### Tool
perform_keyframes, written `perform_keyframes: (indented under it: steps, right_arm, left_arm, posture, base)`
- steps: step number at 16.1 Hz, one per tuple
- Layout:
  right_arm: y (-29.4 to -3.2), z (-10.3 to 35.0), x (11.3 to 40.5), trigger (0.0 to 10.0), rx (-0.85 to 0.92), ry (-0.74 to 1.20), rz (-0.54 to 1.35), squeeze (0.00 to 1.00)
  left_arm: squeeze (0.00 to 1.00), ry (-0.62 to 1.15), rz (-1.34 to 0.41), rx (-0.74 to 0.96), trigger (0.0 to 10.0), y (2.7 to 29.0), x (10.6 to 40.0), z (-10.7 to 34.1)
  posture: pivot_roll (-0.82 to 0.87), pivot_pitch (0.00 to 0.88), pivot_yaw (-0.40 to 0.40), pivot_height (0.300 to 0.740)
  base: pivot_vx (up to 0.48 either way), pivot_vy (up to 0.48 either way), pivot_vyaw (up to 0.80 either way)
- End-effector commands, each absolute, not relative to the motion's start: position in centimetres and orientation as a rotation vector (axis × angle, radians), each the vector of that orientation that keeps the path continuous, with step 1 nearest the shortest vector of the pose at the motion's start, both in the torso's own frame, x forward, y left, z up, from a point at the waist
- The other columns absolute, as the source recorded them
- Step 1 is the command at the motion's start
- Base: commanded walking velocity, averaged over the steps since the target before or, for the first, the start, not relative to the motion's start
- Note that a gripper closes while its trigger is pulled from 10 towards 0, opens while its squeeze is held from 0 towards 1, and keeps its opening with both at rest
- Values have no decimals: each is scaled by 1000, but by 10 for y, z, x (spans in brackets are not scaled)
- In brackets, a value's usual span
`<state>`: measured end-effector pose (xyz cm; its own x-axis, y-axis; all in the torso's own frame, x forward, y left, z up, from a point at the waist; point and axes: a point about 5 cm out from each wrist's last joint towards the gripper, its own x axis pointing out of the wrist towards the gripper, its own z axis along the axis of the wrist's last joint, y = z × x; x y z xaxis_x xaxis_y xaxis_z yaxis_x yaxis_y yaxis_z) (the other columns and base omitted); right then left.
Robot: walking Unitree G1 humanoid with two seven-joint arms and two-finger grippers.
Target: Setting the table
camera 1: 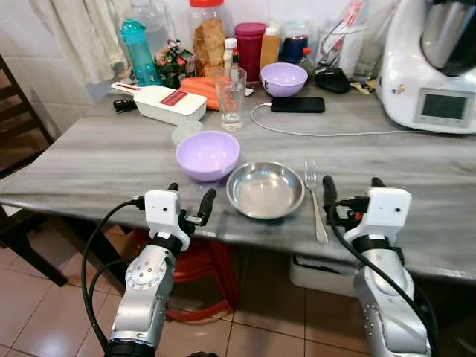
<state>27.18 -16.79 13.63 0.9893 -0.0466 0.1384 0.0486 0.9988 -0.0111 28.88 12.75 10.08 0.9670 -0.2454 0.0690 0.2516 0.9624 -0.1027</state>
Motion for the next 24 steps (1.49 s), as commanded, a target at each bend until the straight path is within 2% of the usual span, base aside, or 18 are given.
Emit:
perform_keyframes:
  steps: [1, 24]
  right_arm:
    - [-169, 135, 273, 10000, -1, -128, -61, 0]
    - [-170, 131, 280, 10000, 3, -114, -60, 0]
  left_arm:
    - [0, -49, -245, -96, 10000, 130, 290, 101]
    - [0, -68, -284, -79, 10000, 125, 292, 101]
  posture:
    - [-137, 8, 92, 740]
    - [-133, 0, 92, 740]
  base:
    - [-274, 0, 0]
    - [-260, 0, 0]
